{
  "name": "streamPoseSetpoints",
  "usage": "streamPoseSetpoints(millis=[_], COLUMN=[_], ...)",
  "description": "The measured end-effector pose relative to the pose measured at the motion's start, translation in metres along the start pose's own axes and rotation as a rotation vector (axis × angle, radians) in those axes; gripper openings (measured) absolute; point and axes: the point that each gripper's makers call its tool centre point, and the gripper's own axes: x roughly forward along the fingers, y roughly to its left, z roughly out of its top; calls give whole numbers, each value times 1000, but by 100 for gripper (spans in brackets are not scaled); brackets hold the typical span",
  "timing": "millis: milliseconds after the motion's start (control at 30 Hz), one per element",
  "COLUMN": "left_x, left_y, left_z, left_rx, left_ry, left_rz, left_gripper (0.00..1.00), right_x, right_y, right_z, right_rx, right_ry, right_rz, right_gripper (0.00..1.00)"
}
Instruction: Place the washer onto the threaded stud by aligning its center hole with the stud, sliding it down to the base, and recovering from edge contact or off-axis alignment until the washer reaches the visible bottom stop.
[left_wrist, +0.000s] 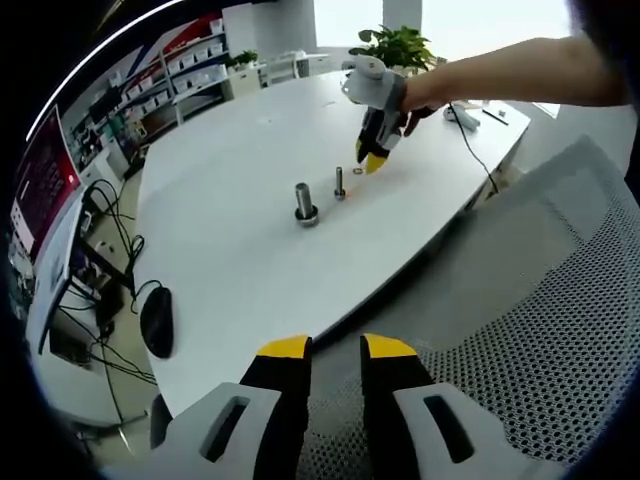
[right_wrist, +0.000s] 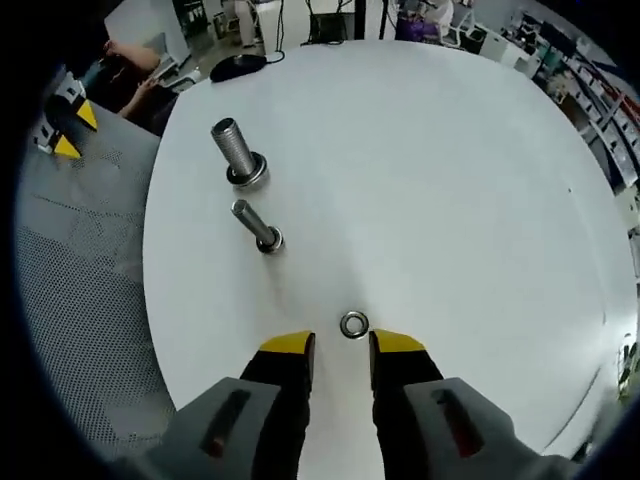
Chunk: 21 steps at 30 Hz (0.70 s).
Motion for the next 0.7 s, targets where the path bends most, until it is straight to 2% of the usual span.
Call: streamPoseSetpoints(millis=[133,267,300,333,367,433,500,600,700], left_x=[0,0,1,1,1,1,1,1,1], left_y=[0,0,1,1,1,1,0,1,1], left_z=[0,-1,-1,-1,-1,-1,0,-1,-1], left_rx=[-1,-2,-2,-3,-3,-4,-4,-6,-6], left_ry=[1,3,2,3,3,3,3,4,4], left_rz=[0,-1,-1,-1,-2,-2,-2,-2,-2], left_gripper=[17,17,17,17,17,17,17,17,17], right_x=[4,4,5,5,6,6,6,8,9], right_y=[-4,-1,-3,-6,-5,-3,-2,-2,-2], right_z=[-4,2,2,1,2,2,1,2,4], right_rx=[16,19,8,-31,-75,-48,-100,-133,-130], right_ry=[13,6,12,28,31,45,75,115,142], right_rz=[-1,7,2,-15,-3,-5,-2,0,-1], right_gripper=[24,24,23,22,22,22,22,22,21])
